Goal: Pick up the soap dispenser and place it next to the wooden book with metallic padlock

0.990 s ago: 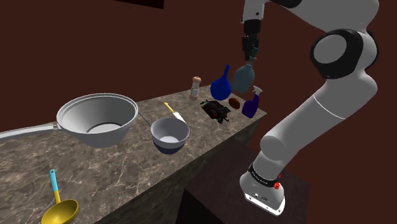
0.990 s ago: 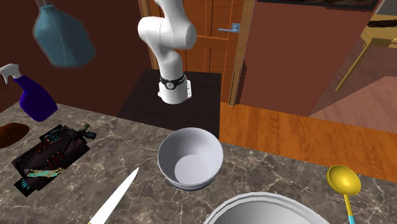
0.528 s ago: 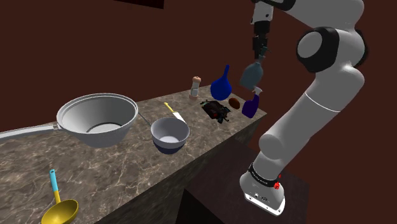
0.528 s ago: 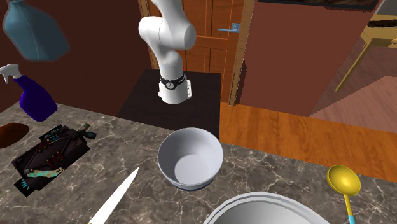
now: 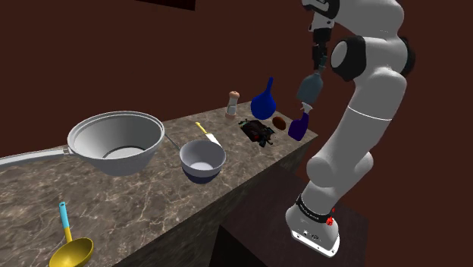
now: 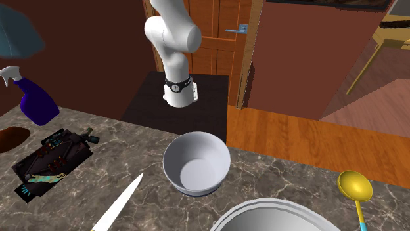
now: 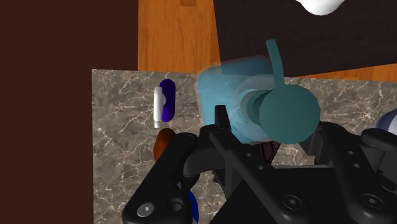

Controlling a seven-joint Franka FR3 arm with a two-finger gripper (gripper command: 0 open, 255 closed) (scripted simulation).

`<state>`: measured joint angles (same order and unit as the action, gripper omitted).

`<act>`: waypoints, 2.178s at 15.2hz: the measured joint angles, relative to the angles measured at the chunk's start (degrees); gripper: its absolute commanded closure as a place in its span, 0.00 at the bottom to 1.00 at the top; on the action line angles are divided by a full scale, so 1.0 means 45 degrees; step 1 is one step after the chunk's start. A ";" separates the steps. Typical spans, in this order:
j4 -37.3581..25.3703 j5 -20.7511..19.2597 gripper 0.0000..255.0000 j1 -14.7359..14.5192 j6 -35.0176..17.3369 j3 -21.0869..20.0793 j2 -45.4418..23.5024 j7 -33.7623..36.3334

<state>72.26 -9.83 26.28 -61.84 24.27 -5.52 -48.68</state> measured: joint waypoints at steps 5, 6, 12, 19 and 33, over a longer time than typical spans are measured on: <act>0.0850 -0.0045 1.00 0.0095 -0.0762 0.0075 0.0127 -0.0078; 0.1195 -0.0077 1.00 0.0058 -0.0965 0.0051 0.0267 0.0011; 0.2765 -0.0167 1.00 -0.0009 -0.2081 0.0004 0.0728 0.0322; 0.4442 -0.0238 1.00 -0.0067 -0.3343 -0.0046 0.1136 0.0678; 0.7028 -0.0243 1.00 -0.0060 -0.5740 -0.0037 0.1298 0.1137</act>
<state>103.89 -10.92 26.00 -87.67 24.10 0.32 -43.57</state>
